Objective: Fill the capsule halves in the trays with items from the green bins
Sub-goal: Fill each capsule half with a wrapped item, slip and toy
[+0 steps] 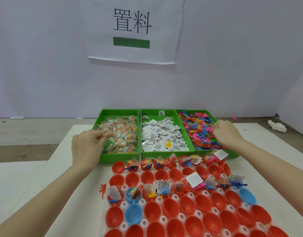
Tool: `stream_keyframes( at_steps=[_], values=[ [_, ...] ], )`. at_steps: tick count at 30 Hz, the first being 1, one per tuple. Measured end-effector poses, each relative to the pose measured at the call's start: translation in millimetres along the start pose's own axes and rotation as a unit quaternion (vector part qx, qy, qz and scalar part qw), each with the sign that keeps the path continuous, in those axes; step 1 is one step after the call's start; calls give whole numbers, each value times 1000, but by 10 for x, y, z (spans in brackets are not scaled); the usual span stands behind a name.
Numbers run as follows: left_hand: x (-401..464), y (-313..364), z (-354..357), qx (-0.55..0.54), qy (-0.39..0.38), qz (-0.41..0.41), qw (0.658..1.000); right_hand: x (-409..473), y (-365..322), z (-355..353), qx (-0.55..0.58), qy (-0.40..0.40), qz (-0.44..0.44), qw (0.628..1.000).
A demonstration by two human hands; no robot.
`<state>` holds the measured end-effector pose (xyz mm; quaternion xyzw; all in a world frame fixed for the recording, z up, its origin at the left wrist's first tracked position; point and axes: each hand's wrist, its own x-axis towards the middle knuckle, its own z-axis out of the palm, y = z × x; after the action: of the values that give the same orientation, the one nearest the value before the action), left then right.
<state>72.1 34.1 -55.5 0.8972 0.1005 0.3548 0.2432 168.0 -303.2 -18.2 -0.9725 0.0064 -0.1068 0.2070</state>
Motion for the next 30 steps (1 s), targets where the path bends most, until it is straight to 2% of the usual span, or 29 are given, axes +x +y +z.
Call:
stream_keyframes(
  at_steps=[4,7,10,13,16,19,23,27,30],
  values=[
    [-42,160,-73,-134,18,-89,987,-92,-280,61,83,-18,-17,996],
    [-129,316,-207,-236,7,-161,958,-182,-496,114,101,-47,-75,991],
    [-273,457,-414,-380,-16,-228,896,-228,-641,181,-28,-118,-149,981],
    [-458,505,-640,-442,-33,-238,864,-234,-726,227,-145,-158,-170,962],
    [-679,482,-841,-487,-34,-244,838,-211,-746,256,-184,-175,-133,958],
    [-788,415,-953,-497,-26,-291,817,-197,-746,259,-173,-172,-115,963],
    [-857,290,-943,-454,-2,-349,820,-231,-720,178,-82,-165,-128,975],
    [-1051,326,-1007,-448,18,-234,863,-371,-718,20,98,-78,-127,984],
    [-1105,369,-1022,-451,16,-231,862,-675,-842,-143,300,-107,-84,944]
  ],
)
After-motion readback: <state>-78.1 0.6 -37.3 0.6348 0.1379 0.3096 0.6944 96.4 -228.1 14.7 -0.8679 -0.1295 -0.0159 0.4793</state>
